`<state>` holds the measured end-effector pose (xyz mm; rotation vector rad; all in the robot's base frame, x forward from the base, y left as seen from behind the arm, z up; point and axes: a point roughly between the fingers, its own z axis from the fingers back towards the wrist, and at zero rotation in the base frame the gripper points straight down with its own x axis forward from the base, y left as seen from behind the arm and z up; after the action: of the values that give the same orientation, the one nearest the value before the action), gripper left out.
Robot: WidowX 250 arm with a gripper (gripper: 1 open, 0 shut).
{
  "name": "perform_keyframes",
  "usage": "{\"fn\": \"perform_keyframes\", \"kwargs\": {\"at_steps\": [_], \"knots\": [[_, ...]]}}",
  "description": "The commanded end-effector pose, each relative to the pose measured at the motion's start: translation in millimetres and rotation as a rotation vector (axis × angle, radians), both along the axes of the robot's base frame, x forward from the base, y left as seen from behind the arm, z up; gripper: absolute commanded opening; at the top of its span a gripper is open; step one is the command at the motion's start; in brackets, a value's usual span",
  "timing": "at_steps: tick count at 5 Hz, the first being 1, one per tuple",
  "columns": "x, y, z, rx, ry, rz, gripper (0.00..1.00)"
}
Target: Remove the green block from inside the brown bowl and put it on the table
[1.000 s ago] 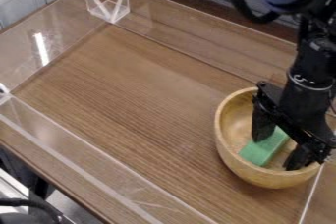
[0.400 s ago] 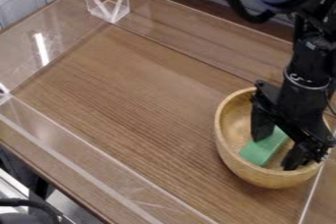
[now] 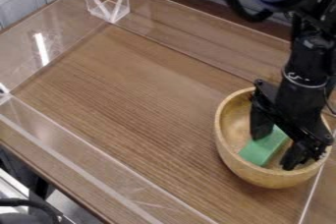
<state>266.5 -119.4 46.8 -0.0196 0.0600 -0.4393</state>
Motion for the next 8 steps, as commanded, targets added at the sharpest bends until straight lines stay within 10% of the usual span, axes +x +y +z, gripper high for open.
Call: {"fn": "perform_keyframes", "kwargs": {"at_steps": [1,6,7,8], "knots": [[5.1,5,4.2,-0.011,-0.018,0.001,1.00],[7.9,15,-3.6,-0.026,-0.015,0.001,1.00],[7.9,16,-7.4,-0.026,-0.014,0.006,0.00],[7.3,19,1.4,-0.030,-0.012,0.020,0.00]]}}
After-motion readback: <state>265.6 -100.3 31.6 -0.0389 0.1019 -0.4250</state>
